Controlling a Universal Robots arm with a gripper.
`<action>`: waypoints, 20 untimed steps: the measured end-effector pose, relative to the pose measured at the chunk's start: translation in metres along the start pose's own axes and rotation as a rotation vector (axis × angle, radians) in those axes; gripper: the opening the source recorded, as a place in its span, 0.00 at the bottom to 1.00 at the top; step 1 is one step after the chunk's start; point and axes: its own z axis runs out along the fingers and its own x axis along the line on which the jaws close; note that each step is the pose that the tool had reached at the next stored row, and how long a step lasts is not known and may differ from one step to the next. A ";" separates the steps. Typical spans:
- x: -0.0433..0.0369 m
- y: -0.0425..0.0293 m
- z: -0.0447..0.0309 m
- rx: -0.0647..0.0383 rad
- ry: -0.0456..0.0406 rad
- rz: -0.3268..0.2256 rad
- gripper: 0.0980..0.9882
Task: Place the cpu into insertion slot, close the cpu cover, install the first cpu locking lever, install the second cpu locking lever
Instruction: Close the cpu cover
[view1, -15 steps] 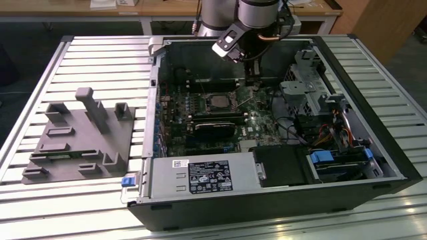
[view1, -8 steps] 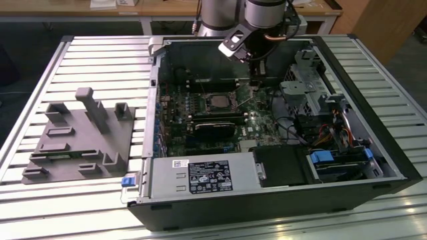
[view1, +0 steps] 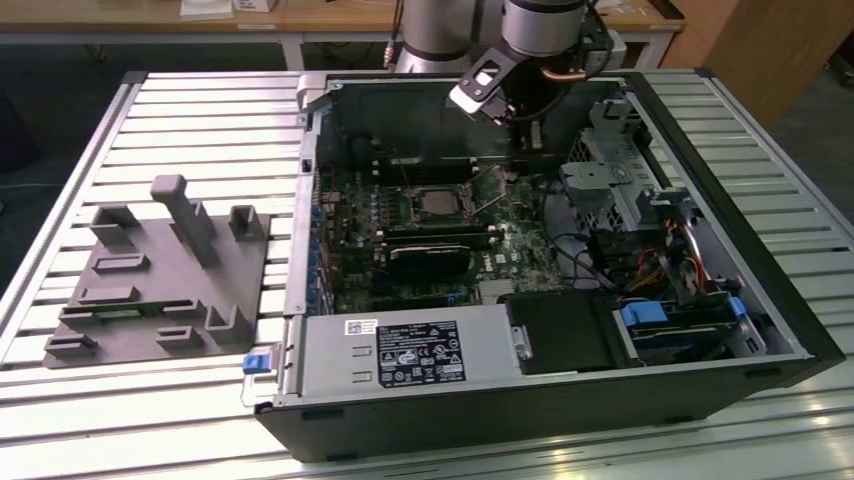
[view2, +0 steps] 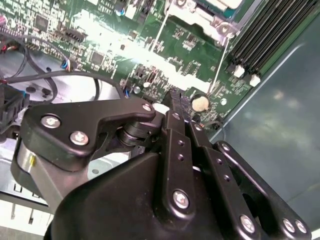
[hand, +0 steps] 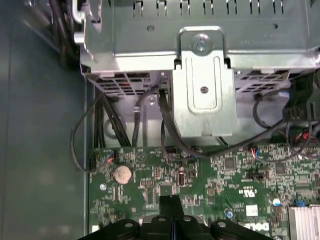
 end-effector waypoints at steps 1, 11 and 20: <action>0.0001 0.0015 0.0002 0.000 0.0000 0.000 0.01; 0.0001 0.0038 0.0049 0.001 -0.0003 0.000 0.01; 0.0001 0.0047 0.0151 0.017 -0.0035 0.000 0.01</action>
